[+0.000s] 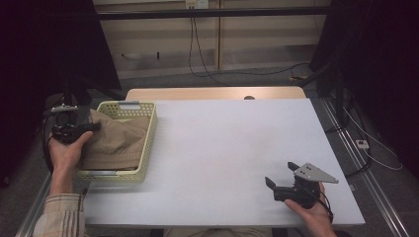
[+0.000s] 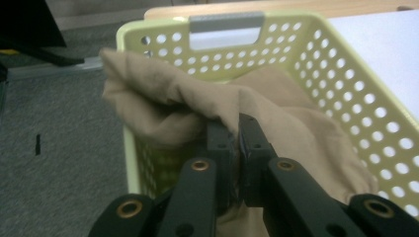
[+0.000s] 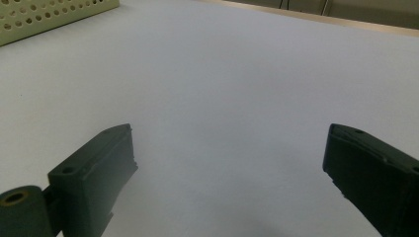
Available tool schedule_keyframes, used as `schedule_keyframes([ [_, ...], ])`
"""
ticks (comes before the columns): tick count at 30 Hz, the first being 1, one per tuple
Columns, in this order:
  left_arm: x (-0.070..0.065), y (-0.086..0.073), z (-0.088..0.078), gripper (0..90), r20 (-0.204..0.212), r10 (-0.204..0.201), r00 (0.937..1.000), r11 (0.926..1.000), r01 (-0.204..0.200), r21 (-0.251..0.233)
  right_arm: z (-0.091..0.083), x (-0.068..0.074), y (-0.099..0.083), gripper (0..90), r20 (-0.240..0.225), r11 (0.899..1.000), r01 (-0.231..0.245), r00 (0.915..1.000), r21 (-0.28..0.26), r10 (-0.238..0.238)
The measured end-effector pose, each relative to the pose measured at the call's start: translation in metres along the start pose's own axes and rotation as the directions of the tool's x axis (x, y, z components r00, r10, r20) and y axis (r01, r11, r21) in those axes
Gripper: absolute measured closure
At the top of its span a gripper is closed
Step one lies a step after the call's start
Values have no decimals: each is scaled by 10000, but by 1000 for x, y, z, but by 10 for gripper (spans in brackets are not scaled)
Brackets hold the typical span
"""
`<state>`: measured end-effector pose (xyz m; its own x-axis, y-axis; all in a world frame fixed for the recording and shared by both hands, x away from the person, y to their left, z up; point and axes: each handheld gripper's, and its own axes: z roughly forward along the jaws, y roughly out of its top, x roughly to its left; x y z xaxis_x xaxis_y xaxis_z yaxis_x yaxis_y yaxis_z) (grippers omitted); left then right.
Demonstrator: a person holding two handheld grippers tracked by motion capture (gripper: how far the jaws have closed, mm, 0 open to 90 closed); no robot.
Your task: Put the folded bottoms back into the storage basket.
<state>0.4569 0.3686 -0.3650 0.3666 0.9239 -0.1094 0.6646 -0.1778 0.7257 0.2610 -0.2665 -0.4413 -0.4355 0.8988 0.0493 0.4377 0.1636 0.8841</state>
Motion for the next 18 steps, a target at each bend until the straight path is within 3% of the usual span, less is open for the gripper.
schedule_keyframes([
  [3, 2, -2, 1, 864, -139, -127, 9998, 9998, 129, 126, 0, -1, 0, 57, 5, 10000, 23, 10000, -9, -23],
  [7, 5, -3, 5, 864, -649, -116, 9978, 9987, 148, 490, 0, 0, 0, 58, 11, 10000, 35, 10000, 46, -35],
  [10, 6, -3, 9, 865, -766, -408, 9962, 9969, 457, 637, 0, 0, 0, 58, 24, 10000, 43, 10000, 33, -44],
  [18, 8, 0, 22, 865, -848, -491, 9952, 9949, 563, 837, 0, 0, 0, 58, 16, 10000, 18, 10000, 10, -18],
])
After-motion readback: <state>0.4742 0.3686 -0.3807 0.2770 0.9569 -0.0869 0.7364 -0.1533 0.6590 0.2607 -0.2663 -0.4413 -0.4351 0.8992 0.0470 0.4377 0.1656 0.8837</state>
